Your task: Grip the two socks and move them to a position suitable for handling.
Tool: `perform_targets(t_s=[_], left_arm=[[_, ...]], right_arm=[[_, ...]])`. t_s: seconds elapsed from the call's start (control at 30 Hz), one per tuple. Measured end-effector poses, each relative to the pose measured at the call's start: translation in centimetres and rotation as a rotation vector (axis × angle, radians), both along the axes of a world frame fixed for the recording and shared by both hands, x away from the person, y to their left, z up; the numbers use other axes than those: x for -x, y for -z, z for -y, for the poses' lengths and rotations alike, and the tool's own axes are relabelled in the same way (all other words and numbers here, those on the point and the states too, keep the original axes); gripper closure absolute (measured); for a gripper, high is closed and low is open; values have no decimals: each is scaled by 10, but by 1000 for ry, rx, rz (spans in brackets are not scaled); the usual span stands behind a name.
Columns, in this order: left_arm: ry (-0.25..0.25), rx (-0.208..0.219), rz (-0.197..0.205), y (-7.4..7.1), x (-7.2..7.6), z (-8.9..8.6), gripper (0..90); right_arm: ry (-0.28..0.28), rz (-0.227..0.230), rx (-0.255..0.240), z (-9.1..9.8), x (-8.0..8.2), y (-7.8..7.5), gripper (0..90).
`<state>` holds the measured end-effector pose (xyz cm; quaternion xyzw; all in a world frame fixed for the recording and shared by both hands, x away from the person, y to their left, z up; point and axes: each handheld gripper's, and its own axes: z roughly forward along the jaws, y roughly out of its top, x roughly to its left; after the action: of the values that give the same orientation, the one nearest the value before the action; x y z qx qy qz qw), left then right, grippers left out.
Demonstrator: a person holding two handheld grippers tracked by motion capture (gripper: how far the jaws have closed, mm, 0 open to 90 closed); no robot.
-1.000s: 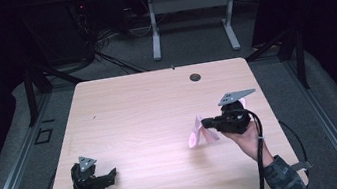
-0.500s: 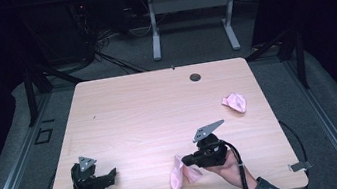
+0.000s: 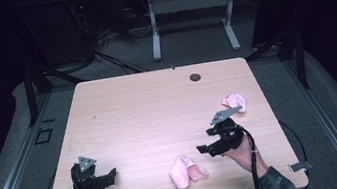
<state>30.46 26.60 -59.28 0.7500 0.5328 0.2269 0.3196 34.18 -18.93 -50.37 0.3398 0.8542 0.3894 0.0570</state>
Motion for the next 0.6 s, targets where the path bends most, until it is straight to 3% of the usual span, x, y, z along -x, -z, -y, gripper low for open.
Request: perform_targets(t_s=[0.1,0.17,0.27,0.37,0.47,0.6], left_arm=[[0,0,0,0,0,0,39],[2,-2,1,0,0,0,40],[2,-1,1,0,0,0,43],[3,-1,1,0,0,0,43],[1,0,1,0,0,0,43],[2,0,0,0,0,0,43]], right_arm=[[74,13,26,22,-21,-3,112],[86,17,35,25,-25,-3,109],[160,-2,72,45,-47,0,73],[182,0,87,52,-55,1,52],[248,0,95,68,-72,3,26],[294,1,116,81,-87,2,13]])
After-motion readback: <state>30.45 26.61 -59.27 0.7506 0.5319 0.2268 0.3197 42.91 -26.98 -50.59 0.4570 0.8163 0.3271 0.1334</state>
